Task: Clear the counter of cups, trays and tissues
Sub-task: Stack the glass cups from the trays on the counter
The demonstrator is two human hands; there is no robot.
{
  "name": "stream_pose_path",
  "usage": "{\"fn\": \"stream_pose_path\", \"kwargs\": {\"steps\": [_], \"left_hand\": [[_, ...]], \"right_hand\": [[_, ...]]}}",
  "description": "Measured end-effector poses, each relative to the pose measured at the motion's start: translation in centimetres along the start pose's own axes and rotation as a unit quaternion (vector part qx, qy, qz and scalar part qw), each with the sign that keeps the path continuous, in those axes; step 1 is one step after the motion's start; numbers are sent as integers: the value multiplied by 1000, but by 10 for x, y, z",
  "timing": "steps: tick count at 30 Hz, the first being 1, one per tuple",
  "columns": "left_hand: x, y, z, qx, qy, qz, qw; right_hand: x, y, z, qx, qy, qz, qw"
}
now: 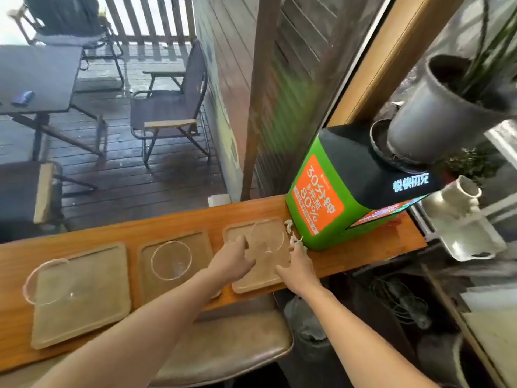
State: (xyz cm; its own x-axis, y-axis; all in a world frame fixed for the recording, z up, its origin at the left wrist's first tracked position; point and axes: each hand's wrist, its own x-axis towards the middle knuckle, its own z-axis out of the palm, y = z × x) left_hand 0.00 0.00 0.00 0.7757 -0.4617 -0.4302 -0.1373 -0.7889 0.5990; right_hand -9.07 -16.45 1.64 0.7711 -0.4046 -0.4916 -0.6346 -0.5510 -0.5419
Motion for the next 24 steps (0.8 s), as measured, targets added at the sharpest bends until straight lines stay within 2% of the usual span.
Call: {"fn": "stream_pose_path", "kwargs": {"steps": [5, 10, 13, 18, 24], "left_hand": [[22, 4, 8, -90, 27, -68, 993], [28, 10, 10, -124, 18, -65, 990], [22, 14, -2, -141, 31, -63, 987], [-3, 20, -55, -176, 107, -41, 978], [-50, -2, -117, -200, 216, -16, 956]], "right_hand": [[33, 3, -1, 85, -28, -29, 996], [49, -1, -3, 116, -77, -41, 989], [50, -12, -7, 115, -80, -63, 988], [46, -62, -21, 102, -83, -153, 979], [33, -137, -18, 121, -125, -239, 955]]}}
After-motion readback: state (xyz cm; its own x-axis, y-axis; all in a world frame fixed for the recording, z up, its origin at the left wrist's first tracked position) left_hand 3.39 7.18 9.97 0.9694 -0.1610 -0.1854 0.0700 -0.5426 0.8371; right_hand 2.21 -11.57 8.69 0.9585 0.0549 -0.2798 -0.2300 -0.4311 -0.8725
